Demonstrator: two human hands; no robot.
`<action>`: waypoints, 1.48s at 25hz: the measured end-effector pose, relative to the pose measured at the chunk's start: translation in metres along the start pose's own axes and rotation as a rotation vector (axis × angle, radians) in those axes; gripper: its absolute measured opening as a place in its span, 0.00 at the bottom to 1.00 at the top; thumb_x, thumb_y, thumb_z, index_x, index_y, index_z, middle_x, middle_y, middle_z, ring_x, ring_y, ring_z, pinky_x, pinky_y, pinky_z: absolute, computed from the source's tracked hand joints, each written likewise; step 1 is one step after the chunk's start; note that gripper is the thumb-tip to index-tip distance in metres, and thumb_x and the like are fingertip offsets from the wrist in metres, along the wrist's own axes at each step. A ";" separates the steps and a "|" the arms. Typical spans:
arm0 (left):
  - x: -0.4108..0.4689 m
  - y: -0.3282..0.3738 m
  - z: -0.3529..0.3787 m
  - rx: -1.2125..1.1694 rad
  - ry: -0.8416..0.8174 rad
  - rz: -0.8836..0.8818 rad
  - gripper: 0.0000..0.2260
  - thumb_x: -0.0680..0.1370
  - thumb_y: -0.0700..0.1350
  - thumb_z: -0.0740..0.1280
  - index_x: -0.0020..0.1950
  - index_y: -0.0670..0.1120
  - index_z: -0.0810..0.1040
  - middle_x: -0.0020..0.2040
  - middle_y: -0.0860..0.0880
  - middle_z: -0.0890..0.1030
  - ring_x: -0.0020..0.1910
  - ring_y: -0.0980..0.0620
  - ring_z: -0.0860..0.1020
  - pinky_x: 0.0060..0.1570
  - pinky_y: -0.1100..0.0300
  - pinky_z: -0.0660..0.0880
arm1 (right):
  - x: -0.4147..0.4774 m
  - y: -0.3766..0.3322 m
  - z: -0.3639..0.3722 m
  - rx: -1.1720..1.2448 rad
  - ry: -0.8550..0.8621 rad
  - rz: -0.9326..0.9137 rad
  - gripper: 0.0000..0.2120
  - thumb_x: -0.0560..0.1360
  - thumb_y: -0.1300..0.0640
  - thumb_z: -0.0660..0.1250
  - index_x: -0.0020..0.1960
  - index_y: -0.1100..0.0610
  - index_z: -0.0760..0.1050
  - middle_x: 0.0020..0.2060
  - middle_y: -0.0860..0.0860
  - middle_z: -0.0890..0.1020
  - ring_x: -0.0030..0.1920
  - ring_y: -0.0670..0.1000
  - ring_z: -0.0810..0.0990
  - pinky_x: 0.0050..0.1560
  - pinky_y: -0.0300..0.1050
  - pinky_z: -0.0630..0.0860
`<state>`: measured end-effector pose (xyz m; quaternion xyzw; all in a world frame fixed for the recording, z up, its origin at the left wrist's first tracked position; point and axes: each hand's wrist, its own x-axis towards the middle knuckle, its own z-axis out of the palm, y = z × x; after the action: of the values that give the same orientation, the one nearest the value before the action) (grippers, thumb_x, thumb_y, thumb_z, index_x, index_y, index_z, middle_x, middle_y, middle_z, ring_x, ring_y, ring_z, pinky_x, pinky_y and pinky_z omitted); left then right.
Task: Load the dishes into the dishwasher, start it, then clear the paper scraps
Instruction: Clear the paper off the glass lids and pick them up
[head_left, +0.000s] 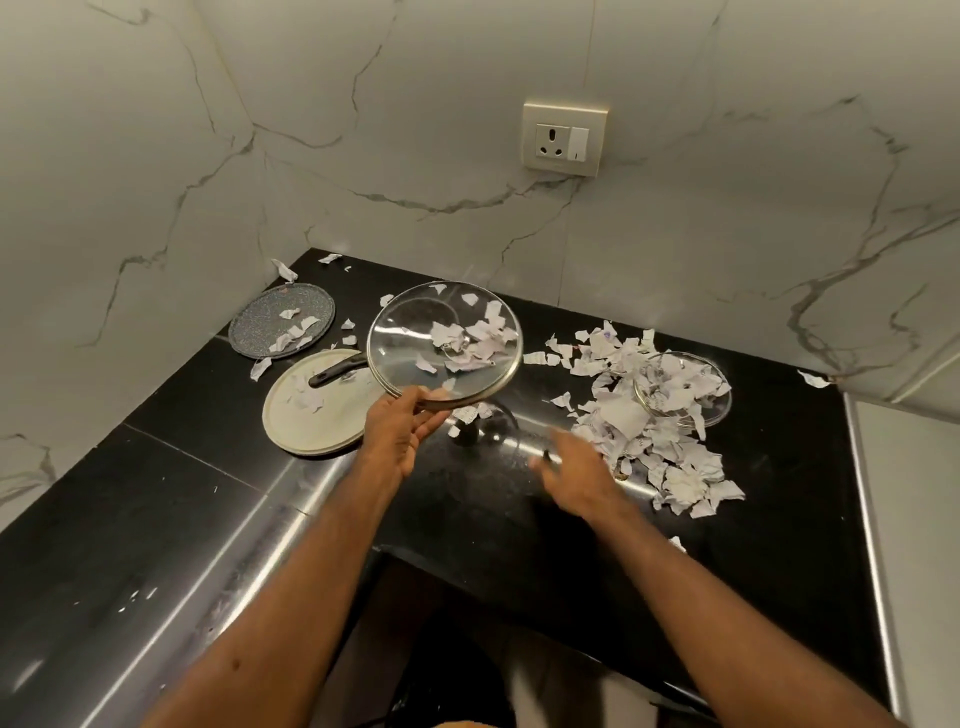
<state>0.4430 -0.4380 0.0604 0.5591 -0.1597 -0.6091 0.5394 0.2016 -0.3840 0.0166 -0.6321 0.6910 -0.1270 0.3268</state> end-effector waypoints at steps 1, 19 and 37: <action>-0.011 -0.006 0.004 0.037 -0.017 0.001 0.07 0.81 0.37 0.67 0.58 0.39 0.78 0.52 0.39 0.87 0.50 0.43 0.87 0.47 0.54 0.85 | -0.005 0.001 -0.011 0.187 0.226 0.011 0.28 0.84 0.45 0.64 0.80 0.52 0.63 0.76 0.55 0.70 0.73 0.56 0.73 0.72 0.57 0.71; -0.108 -0.103 0.024 0.293 -0.122 0.016 0.10 0.81 0.38 0.68 0.63 0.42 0.79 0.51 0.40 0.87 0.51 0.43 0.87 0.43 0.53 0.85 | -0.021 0.059 -0.052 -0.247 0.110 -0.559 0.06 0.82 0.54 0.67 0.58 0.51 0.78 0.57 0.47 0.78 0.57 0.49 0.74 0.62 0.53 0.75; -0.130 -0.106 0.015 0.496 -0.025 0.204 0.07 0.81 0.42 0.70 0.58 0.44 0.79 0.46 0.45 0.88 0.46 0.48 0.87 0.46 0.49 0.85 | -0.019 0.086 -0.051 -0.385 0.280 -0.321 0.10 0.78 0.64 0.65 0.56 0.54 0.76 0.53 0.51 0.78 0.53 0.52 0.74 0.54 0.48 0.74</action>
<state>0.3527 -0.2968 0.0463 0.6477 -0.3659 -0.5007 0.4426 0.1018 -0.3638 0.0095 -0.7602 0.6318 -0.1298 0.0779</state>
